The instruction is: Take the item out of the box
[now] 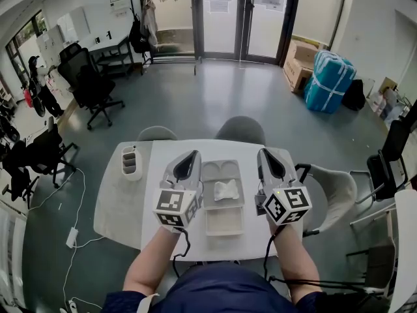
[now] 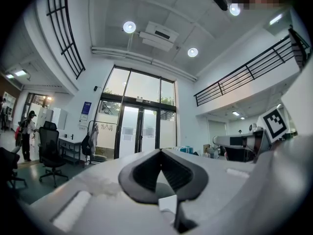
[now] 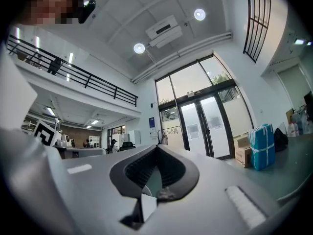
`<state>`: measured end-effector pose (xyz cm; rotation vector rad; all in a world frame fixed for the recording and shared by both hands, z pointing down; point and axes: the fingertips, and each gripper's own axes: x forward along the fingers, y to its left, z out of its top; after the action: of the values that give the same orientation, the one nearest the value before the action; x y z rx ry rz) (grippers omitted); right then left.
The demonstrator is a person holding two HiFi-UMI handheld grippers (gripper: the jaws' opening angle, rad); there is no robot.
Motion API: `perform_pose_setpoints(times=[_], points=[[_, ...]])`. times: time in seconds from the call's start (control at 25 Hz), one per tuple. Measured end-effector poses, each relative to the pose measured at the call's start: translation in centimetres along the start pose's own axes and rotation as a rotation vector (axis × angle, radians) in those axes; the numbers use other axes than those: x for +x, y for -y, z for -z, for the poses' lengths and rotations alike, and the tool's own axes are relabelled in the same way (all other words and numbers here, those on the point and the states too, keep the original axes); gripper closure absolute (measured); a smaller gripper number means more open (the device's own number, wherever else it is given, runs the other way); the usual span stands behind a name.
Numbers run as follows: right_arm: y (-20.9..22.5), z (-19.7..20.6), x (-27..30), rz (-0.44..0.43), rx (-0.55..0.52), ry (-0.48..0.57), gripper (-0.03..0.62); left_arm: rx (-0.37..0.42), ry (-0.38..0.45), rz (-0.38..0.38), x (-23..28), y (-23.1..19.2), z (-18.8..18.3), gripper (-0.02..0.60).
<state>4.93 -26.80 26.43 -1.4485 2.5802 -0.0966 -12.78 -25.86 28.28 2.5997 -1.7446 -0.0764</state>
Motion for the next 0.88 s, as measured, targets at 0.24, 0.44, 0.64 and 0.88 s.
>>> perform_pose_setpoints(times=[0.24,0.44,0.64,0.88], points=[[-0.1,0.2,-0.1,0.001,-0.004,0.008,0.592,-0.002,-0.003,0.009,0.2,-0.1,0.2,0.58],[0.2,0.8,-0.7,0.003,0.008,-0.002,0.592,-0.005,-0.016,0.016,0.3,0.5,0.8,0.58],[0.2,1.1,-1.9,-0.004,-0.002,-0.013,0.592,-0.011,-0.02,0.026,0.1,1.6,1.2,0.58],[-0.3,0.5,-0.6,-0.003,-0.041,-0.01,0.592,-0.01,-0.009,0.03,0.7,0.5,0.4,0.58]])
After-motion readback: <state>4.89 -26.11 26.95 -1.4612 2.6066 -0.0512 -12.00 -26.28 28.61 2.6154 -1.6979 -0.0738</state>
